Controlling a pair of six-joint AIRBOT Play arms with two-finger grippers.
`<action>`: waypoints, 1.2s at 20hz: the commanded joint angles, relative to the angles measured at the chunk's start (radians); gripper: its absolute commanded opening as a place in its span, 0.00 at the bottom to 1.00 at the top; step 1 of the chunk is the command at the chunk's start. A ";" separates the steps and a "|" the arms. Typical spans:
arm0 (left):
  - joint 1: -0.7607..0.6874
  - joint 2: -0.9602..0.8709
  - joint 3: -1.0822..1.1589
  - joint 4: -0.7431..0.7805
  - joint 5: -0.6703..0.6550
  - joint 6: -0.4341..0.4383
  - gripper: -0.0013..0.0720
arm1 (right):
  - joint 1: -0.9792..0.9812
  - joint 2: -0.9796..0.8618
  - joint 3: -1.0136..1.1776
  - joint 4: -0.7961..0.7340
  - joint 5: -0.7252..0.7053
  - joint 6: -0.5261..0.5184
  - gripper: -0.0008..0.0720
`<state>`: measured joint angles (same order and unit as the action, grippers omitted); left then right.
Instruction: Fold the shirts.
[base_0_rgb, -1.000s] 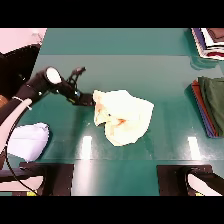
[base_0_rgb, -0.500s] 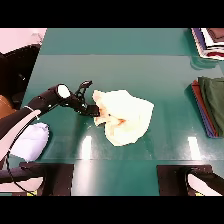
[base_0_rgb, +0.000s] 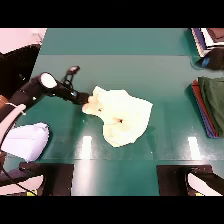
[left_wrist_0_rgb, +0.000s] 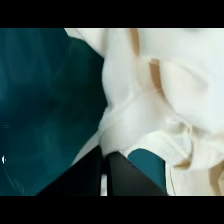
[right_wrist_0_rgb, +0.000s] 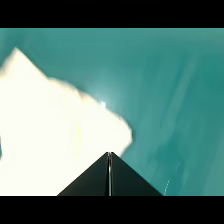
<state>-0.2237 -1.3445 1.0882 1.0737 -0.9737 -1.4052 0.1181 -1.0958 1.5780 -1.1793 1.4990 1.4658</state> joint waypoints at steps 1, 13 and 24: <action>0.063 0.041 0.039 0.067 -0.022 -0.008 0.05 | -0.009 0.001 -0.315 0.011 -0.048 0.001 0.05; 0.062 0.040 0.039 0.102 0.008 -0.008 0.05 | 0.143 -0.354 -0.721 0.428 -0.535 -0.126 0.59; 0.063 0.156 0.165 0.319 0.023 -0.087 0.05 | 0.133 -0.306 -0.357 0.219 -0.540 -0.132 0.03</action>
<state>-0.1623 -1.2510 1.1839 1.2610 -0.9581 -1.4471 0.2882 -1.4780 1.1221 -0.8455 0.9451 1.3357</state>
